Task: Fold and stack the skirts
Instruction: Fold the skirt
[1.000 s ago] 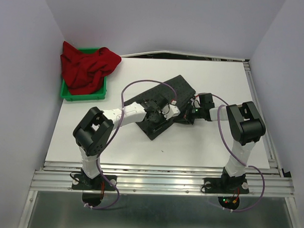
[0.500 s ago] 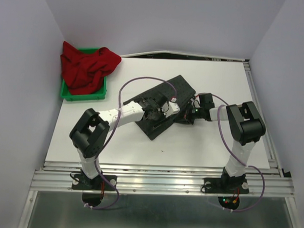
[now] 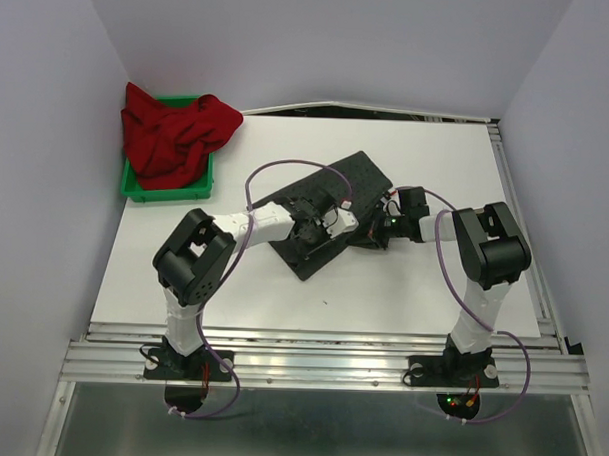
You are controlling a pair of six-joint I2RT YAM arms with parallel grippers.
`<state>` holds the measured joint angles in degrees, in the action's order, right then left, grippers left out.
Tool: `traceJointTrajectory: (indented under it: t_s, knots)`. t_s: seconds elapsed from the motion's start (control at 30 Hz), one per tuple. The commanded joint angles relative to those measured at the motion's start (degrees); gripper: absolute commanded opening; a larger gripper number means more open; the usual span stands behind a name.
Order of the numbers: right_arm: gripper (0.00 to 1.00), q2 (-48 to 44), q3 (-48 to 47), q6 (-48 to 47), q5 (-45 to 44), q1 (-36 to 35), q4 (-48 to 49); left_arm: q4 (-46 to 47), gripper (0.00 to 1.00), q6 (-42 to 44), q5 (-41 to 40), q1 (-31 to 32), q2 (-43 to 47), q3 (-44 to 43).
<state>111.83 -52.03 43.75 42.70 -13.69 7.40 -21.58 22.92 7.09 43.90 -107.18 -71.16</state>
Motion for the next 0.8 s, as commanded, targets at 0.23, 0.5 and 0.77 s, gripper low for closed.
traceJointTrajectory:
  t_s: [0.23,0.5,0.77]
  knots:
    - [0.01,3.04,1.58,-3.05,-7.54,-0.98,-6.08,-5.04,0.00,-1.21,2.75,0.22,7.59,-2.32]
    - [0.01,2.60,2.11,-2.70,-7.63,-0.98,-5.73,-6.37,0.01,-2.96,5.03,2.68,7.69,-1.71]
    - [0.01,1.90,2.46,-2.61,-7.89,-0.98,-5.73,-4.26,0.06,-4.63,8.72,3.47,1.62,-2.06]
